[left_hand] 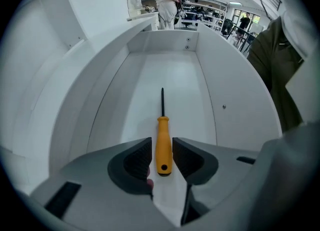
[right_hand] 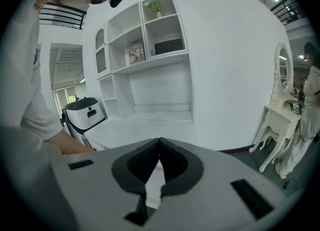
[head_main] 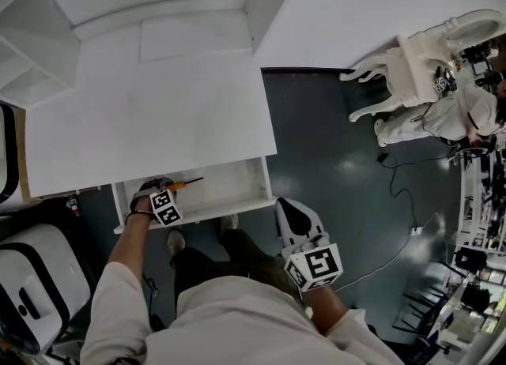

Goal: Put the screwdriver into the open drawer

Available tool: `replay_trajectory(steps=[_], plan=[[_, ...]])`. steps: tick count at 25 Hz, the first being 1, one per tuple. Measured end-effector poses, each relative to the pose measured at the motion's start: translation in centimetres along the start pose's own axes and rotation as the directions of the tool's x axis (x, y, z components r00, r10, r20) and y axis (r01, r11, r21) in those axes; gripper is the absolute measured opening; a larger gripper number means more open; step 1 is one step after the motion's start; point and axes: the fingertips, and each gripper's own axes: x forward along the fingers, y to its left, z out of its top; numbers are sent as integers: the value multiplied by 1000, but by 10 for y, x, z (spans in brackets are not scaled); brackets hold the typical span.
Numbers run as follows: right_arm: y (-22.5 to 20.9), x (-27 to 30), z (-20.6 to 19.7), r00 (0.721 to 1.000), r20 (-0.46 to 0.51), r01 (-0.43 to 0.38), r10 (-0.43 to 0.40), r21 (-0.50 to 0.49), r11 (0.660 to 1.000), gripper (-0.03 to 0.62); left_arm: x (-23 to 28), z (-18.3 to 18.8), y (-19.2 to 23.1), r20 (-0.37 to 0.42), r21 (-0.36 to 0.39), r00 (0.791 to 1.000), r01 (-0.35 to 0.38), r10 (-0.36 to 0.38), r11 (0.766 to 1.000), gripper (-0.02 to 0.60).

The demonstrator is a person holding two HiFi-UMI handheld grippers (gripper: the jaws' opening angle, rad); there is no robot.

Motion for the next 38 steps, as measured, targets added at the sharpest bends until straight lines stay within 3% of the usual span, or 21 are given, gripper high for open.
replay_trajectory(steps=[4,9,15,19,26,38], plan=[[4,-1,3,1000,11,-12,12,-1,1000,4,-11,2,2,24,-30,999,-26,26,999,123],[13,1,10,999,32,-36,36,-5,999,5,-38,13,9,119,-148,991,-47,65,988,123],[27,3,23,996,62,-68,69,-23,997,4,-90,33,16,261,-288,955,-61,139,956,122],[38,2,35,993,86,-83,86,-42,996,3,-134,45,26,366,-395,904,-64,221,916,121],[59,0,49,986,103,-122,130,-73,990,3,-220,59,49,510,-578,767,-30,390,816,120],[90,-2,68,976,132,-158,171,-101,982,3,-324,55,56,573,-643,616,-71,541,763,63]])
